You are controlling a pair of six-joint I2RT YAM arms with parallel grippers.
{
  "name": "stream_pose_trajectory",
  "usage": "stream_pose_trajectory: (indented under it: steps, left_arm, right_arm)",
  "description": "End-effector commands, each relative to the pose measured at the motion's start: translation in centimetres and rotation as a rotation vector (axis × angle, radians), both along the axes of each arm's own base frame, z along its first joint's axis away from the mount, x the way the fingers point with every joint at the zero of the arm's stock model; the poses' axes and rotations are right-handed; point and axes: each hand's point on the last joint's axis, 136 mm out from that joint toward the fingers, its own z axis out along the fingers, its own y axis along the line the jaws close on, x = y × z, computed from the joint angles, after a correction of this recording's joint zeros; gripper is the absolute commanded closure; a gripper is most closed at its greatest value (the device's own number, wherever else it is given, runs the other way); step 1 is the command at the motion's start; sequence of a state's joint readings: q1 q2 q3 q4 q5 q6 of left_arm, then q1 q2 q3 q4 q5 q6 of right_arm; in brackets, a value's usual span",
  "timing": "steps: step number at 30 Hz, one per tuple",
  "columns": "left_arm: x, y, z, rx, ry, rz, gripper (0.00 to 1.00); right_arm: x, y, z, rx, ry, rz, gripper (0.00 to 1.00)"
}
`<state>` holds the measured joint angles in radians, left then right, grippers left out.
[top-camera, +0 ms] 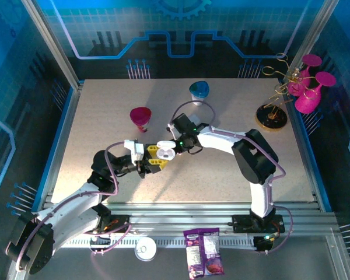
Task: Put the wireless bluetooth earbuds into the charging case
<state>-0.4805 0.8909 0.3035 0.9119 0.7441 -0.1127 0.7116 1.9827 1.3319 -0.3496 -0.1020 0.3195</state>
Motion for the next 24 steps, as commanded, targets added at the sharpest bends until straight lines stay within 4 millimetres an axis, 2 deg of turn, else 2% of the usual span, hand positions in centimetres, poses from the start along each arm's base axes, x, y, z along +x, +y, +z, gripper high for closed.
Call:
stream_pose_trajectory:
  steps: [1, 8, 20, 24]
  left_arm:
    - [-0.1, 0.2, 0.0, -0.007, -0.018, 0.007, 0.75]
    - [-0.1, 0.3, -0.1, -0.001, -0.023, 0.014, 0.75]
    - [-0.2, 0.3, 0.0, 0.002, -0.034, 0.016, 0.75]
    - [0.0, 0.2, 0.1, 0.008, -0.045, 0.019, 0.74]
  right_arm:
    - [-0.7, 0.0, -0.9, -0.078, 0.016, 0.051, 0.46]
    - [-2.0, 0.1, -1.7, -0.135, 0.033, 0.109, 0.45]
    - [-5.9, 0.1, -0.9, -0.122, 0.074, 0.193, 0.46]
    - [-6.6, 0.4, -0.3, -0.1, 0.074, 0.207, 0.45]
